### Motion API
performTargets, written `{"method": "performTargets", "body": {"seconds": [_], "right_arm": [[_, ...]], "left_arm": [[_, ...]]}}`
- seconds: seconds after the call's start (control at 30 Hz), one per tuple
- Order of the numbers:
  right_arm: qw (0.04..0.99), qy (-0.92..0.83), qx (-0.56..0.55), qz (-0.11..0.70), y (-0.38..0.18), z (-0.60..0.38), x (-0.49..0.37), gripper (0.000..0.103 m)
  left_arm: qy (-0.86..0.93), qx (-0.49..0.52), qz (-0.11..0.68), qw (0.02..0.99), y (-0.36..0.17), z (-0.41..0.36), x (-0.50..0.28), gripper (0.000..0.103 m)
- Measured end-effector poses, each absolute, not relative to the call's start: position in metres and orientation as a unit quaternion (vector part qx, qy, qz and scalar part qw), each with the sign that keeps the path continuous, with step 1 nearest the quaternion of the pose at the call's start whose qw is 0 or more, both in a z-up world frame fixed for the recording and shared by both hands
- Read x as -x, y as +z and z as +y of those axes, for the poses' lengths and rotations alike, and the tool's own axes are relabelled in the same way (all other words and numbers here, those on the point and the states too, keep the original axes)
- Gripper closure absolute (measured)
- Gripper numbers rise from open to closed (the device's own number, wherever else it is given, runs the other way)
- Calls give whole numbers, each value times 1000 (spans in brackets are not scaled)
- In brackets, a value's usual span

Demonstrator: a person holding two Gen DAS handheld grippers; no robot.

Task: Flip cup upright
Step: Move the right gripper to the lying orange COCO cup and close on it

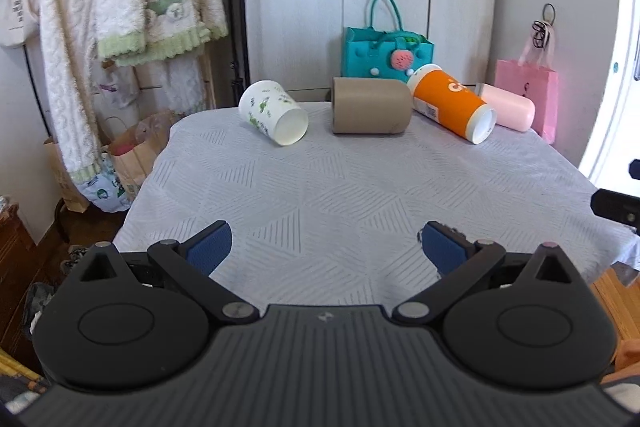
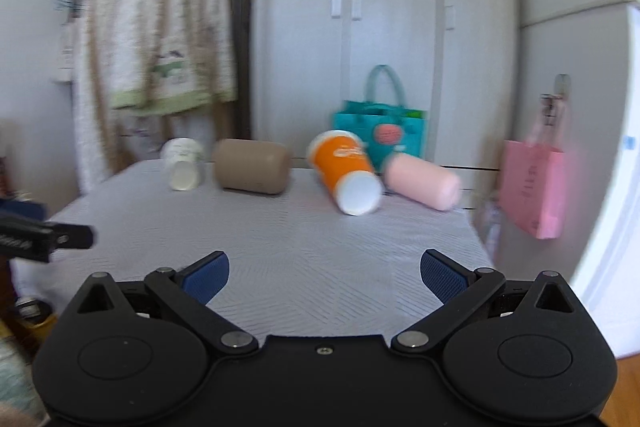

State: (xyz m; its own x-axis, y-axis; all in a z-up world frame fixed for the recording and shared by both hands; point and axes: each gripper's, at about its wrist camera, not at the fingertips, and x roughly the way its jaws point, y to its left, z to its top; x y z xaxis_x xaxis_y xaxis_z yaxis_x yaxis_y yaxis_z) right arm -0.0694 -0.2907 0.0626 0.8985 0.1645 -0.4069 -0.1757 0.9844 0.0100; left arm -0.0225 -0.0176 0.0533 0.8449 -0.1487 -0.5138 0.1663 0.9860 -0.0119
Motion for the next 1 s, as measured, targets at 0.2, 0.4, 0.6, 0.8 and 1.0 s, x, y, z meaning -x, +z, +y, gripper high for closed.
{"method": "performTargets", "body": {"seconds": [0.2,0.4,0.6,0.8,1.0], "right_arm": [[970,156,13,186,96,-303,55,0],[957,174,25,230,111,-308,14,0],[946,201,39,250,114,-310,-19,0],[937,212,51,272,113,-308,-61,0],[924,209,65,312,94,-309,-121,1]], "left_arm": [[-110,-9,279,954,81,-17,-6,0],[-134,-23,281,950,97,-35,-46,0],[-164,12,308,937,90,-54,-90,0],[-194,26,316,928,77,-79,-123,0],[-188,32,312,931,67,-92,-149,0]]}}
